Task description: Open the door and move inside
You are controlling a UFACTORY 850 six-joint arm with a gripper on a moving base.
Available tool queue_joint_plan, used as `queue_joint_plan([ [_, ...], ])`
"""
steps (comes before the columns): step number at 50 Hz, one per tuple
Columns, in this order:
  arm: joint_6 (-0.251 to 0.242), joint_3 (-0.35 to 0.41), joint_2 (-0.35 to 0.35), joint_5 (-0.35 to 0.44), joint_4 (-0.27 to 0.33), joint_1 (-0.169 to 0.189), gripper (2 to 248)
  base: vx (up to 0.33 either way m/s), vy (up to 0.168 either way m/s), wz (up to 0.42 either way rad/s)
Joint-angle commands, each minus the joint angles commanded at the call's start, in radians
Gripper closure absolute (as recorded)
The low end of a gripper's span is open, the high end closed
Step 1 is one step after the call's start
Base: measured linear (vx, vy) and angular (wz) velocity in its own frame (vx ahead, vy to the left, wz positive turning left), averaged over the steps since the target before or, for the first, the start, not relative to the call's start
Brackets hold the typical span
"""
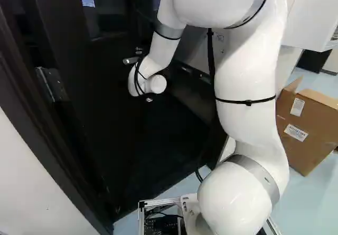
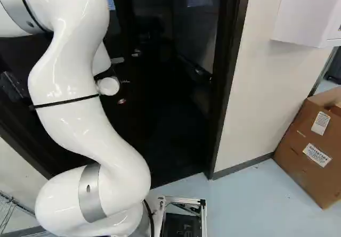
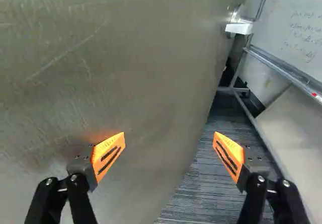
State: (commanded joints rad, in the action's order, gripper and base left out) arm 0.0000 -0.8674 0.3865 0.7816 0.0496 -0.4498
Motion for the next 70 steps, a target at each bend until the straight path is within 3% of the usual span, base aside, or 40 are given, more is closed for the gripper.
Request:
queue_joint_plan([
  [57,0.000,-0.181,0.142,0.000,0.188,-0.131,3,0.000,0.000,0.000],
  [70,0.000,-0.201,0.157,0.000,0.237,-0.146,3,0.000,0.000,0.000],
])
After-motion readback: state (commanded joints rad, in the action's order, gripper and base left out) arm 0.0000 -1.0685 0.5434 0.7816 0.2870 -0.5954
